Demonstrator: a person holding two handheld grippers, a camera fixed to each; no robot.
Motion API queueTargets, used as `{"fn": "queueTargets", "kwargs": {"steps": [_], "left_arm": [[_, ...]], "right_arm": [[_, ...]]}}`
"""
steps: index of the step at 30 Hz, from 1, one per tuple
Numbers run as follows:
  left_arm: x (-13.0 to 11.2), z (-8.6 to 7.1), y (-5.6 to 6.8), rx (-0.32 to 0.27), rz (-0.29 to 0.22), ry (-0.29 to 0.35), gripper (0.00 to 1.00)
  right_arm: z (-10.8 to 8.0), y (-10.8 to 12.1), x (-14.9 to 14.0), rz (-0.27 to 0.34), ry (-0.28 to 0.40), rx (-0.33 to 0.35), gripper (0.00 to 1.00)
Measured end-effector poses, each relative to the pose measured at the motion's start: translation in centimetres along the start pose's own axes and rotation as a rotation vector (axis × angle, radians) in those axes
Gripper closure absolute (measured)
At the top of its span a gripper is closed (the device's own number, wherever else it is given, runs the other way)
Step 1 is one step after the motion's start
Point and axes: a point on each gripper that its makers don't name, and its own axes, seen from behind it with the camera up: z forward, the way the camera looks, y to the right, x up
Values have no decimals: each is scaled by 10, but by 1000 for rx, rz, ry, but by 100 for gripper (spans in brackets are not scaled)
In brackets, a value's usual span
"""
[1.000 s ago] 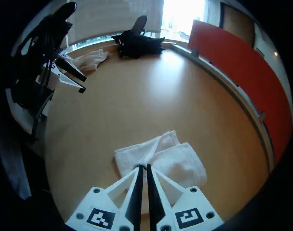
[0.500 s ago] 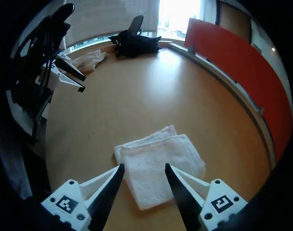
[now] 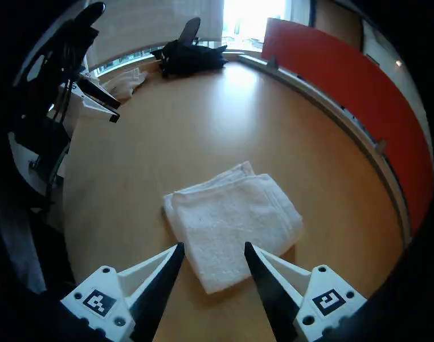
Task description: Fold towel
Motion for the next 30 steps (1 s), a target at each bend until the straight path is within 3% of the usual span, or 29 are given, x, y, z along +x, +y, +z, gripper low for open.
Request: {"fn": "queueTargets", "kwargs": {"steps": [9, 22, 30], "left_arm": [[0, 1, 4, -2, 5, -1, 24], [-1, 1, 9, -6, 6, -1, 24], [-2, 2, 9, -6, 5, -4, 24]], "right_arm": [[-5, 2, -25, 28, -30, -17, 19], [9, -1, -59, 76, -83, -24, 22], [16, -2, -65, 110, -90, -25, 43]]}}
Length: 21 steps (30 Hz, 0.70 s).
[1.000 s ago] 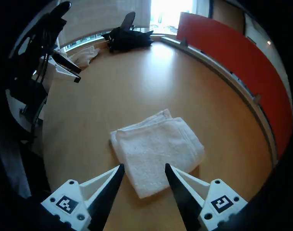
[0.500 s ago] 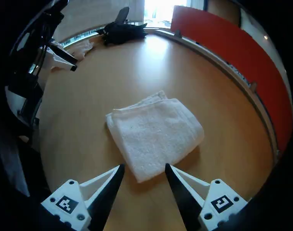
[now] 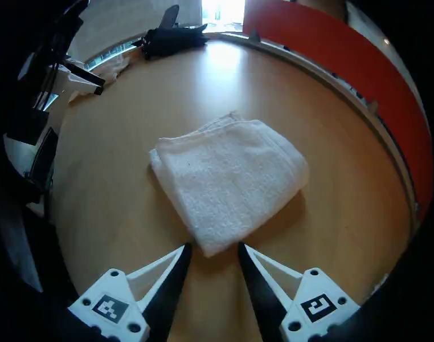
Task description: Fold towel
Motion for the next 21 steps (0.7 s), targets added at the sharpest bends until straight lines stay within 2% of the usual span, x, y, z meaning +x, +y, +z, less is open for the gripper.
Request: {"fn": "queueTargets", "kwargs": {"steps": [6, 14, 17, 21], "left_arm": [[1, 0, 0, 1, 0, 1, 25], [2, 1, 1, 1, 5, 2, 24], [1, 2, 1, 2, 6, 1, 25], [0, 2, 2, 0, 6, 1, 25]], "right_arm": [[3, -2, -2, 26, 0, 2, 60], [0, -2, -4, 56, 3, 1, 90], [0, -2, -4, 53, 4, 6, 95], [-1, -2, -3, 41, 6, 5, 96]]}}
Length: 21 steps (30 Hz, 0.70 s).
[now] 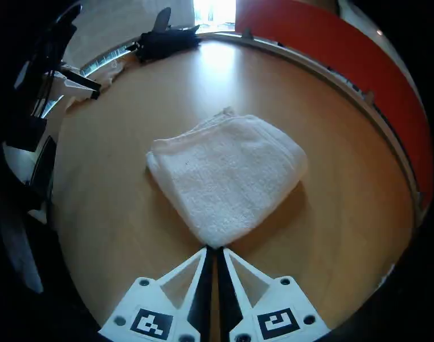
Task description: Fold towel
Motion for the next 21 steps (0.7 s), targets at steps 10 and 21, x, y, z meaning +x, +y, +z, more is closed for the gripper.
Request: {"fn": "queueTargets", "kwargs": {"steps": [10, 21], "left_arm": [[-1, 2, 0, -2, -4, 6, 24], [8, 1, 5, -16, -9, 39, 24]], "right_arm": [[-20, 9, 24, -41, 29, -25, 96], [-60, 31, 88, -178, 79, -73, 96]]}}
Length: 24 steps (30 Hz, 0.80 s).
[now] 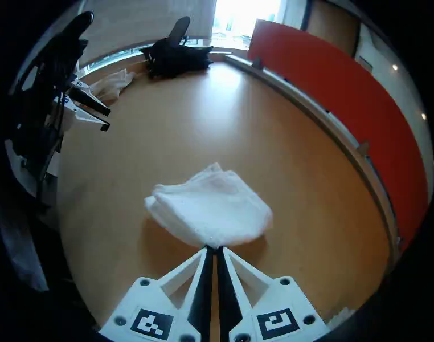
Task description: Fold towel
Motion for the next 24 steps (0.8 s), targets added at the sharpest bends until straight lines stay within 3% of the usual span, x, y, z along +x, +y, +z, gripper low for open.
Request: {"fn": "queueTargets", "kwargs": {"steps": [12, 17, 24], "left_arm": [[21, -7, 7, -12, -1, 55, 25], [26, -10, 10, -17, 5, 70, 25], [30, -13, 12, -23, 5, 81, 25]], "right_arm": [[-44, 29, 73, -109, 101, -54, 96], [-58, 39, 82, -127, 112, -77, 96], [-72, 56, 74, -107, 107, -106, 96]]}}
